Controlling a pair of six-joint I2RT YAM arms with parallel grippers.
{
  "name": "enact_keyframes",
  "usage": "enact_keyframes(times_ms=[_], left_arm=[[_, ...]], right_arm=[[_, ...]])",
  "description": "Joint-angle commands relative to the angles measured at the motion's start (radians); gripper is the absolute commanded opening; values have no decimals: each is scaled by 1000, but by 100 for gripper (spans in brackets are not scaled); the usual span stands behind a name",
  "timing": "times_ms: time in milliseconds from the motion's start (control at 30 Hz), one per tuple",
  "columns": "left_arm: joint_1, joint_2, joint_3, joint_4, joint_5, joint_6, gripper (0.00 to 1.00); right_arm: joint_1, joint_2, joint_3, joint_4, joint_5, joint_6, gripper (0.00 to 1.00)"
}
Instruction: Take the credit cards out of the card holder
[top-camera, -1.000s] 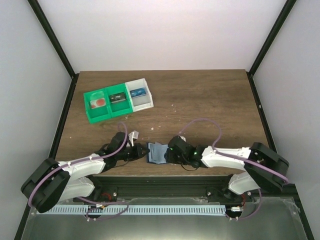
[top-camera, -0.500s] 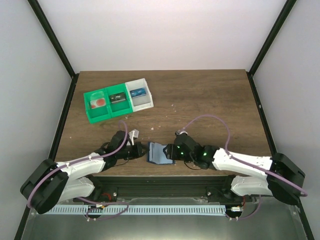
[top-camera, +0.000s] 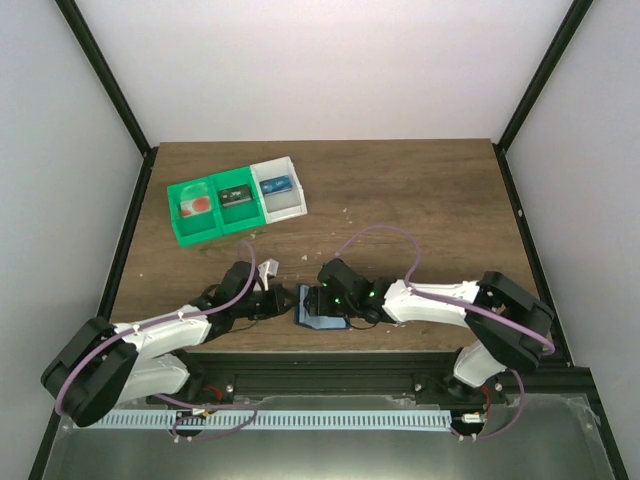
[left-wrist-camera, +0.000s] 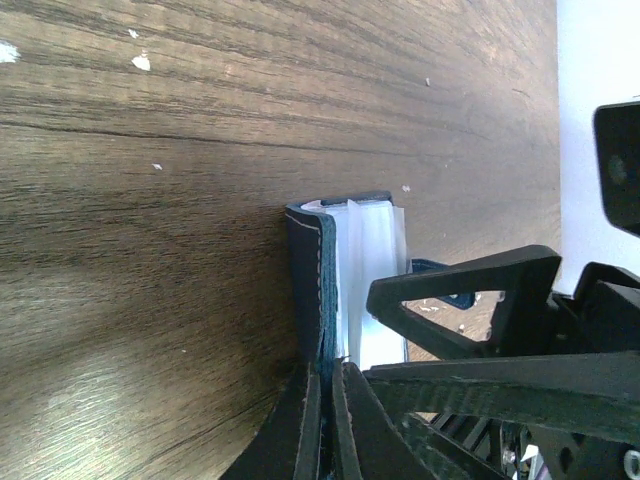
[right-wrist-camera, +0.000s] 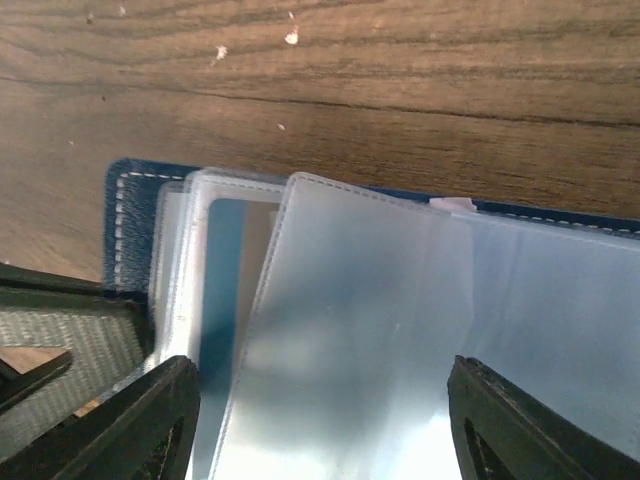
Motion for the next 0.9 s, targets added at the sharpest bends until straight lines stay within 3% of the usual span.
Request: enact_keyframes(times_ms=[0, 433, 667, 867], left_arm=[[-3, 0, 2, 31, 16, 5, 0], [-2, -44, -5, 0, -7, -7, 0], [-2, -24, 0, -1, -6, -2, 0], [-2, -26, -6, 0, -11, 1, 0]], right_arm=[[6, 39, 45, -14, 15, 5, 69], [6, 77, 26, -113, 96, 22, 59], [6, 36, 13, -103, 95, -1, 60], [6, 13, 41, -194, 126, 4, 66]])
